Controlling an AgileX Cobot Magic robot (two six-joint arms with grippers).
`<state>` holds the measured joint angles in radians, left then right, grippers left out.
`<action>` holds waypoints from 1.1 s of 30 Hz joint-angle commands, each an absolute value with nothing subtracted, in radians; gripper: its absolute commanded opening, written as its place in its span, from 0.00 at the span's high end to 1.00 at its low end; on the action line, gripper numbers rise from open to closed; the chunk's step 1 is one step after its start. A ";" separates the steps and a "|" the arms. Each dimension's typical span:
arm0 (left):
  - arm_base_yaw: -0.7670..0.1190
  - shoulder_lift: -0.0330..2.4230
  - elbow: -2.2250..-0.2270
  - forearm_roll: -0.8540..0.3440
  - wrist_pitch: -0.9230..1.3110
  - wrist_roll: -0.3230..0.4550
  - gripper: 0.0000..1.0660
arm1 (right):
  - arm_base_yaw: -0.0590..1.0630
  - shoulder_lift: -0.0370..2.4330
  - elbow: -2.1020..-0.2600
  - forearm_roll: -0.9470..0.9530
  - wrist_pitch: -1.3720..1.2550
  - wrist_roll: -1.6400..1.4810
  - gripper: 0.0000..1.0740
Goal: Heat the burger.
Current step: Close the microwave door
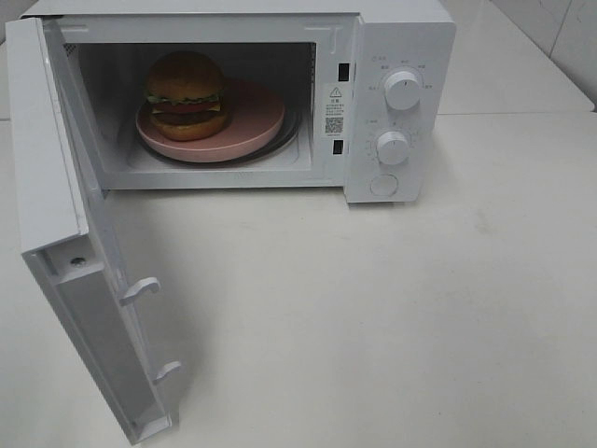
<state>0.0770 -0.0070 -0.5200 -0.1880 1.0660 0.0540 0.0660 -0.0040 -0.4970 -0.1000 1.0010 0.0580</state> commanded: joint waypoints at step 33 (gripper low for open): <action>0.078 -0.021 -0.518 -0.186 1.069 0.051 0.08 | 0.060 -0.030 -0.497 -0.100 0.993 0.042 0.29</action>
